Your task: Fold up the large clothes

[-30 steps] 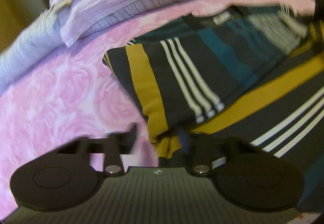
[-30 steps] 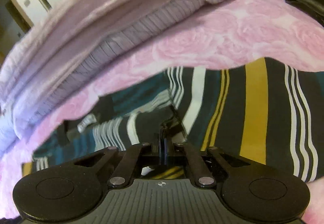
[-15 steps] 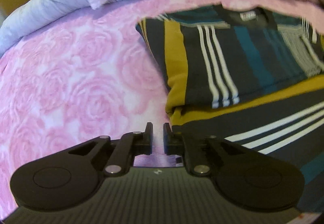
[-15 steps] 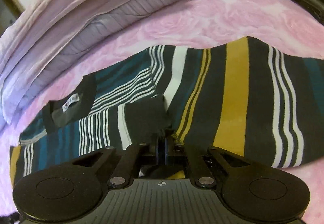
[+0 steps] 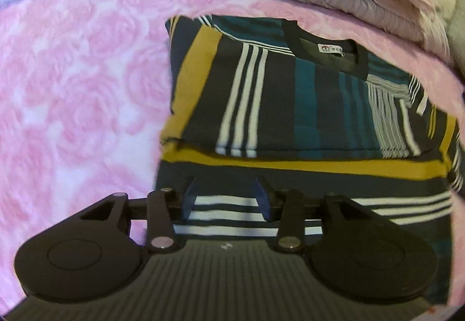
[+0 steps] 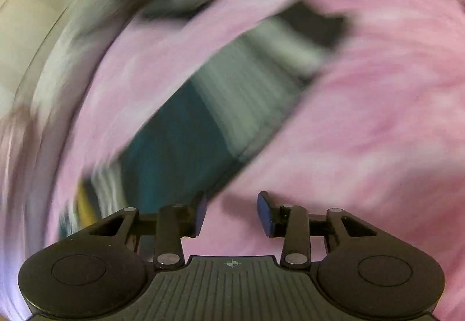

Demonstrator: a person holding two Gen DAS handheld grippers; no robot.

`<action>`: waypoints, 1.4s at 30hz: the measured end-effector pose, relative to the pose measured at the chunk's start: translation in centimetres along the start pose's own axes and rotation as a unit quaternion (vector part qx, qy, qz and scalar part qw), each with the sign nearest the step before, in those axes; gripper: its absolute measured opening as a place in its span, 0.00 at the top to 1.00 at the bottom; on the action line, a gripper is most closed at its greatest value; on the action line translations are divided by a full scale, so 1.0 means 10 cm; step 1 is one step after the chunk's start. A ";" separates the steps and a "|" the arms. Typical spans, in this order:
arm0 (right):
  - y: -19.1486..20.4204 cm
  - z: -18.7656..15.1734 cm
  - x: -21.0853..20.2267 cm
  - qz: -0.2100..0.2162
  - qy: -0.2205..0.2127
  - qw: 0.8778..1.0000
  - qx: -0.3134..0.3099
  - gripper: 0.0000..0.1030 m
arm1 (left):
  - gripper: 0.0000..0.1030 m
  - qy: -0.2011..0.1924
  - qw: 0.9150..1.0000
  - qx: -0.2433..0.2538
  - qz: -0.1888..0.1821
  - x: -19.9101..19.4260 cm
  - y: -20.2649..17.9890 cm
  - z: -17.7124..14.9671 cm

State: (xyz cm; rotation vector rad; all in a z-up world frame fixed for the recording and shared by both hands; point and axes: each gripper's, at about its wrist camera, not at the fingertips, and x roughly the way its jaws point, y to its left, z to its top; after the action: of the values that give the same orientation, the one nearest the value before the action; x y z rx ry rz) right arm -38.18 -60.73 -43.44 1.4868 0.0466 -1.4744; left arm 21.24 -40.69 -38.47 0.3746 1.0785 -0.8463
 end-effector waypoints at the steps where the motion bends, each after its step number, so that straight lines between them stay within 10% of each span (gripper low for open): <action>1: -0.09 0.11 -0.01 0.013 -0.009 1.000 0.027 0.64 | 0.61 0.004 1.000 -0.012 -0.005 0.01 0.00 0.00; 7: -0.37 0.42 0.11 0.040 -0.056 0.992 0.110 0.65 | 0.61 0.015 0.999 -0.047 -0.021 -0.06 -0.08 -0.04; 8: -0.32 0.44 0.12 0.034 -0.061 0.993 0.100 0.78 | 0.61 0.013 0.999 -0.047 -0.022 -0.09 -0.09 -0.05; 9: -0.22 0.46 0.13 0.017 -0.065 0.995 0.069 0.97 | 0.61 0.012 0.999 -0.048 -0.023 -0.11 -0.09 -0.06; 15: 0.82 0.23 0.02 -0.026 -0.119 0.978 -0.168 0.97 | 0.61 0.010 0.997 -0.071 -0.019 -0.25 0.04 -0.17; 20: 2.25 -0.66 -0.26 0.055 -0.155 0.898 -0.407 0.97 | 0.61 0.009 0.994 -0.103 -0.019 -0.34 0.26 -0.27; 26: 3.16 -2.75 -0.91 0.274 -0.079 0.746 -0.602 0.97 | 0.61 0.005 0.990 -0.141 -0.014 -0.41 0.56 -0.33; 28: 3.16 -3.38 -1.03 0.318 -0.030 0.684 -0.656 0.87 | 0.61 0.005 0.988 -0.154 -0.011 -0.42 0.66 -0.34; 31: 2.93 -4.17 -0.97 0.288 0.031 0.612 -0.736 0.38 | 0.61 0.006 0.986 -0.165 -0.008 -0.44 0.81 -0.36; 34: 2.65 -4.28 -0.76 0.237 0.064 0.599 -0.762 0.38 | 0.61 0.006 0.986 -0.168 -0.007 -0.43 0.92 -0.39; 39: 2.33 -3.67 -0.22 0.099 0.046 0.624 -0.774 0.40 | 0.61 0.015 0.985 -0.172 -0.008 -0.32 0.96 -0.41; 42: 2.21 -3.31 0.01 0.036 0.002 0.604 -0.796 0.42 | 0.61 0.015 0.985 -0.170 -0.015 -0.27 0.92 -0.39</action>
State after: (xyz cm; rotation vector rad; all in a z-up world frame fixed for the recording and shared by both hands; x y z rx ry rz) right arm 0.02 -50.71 -38.47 -0.0540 1.0153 -0.7115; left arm 25.27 -31.18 -38.92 0.0854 1.2343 -0.6681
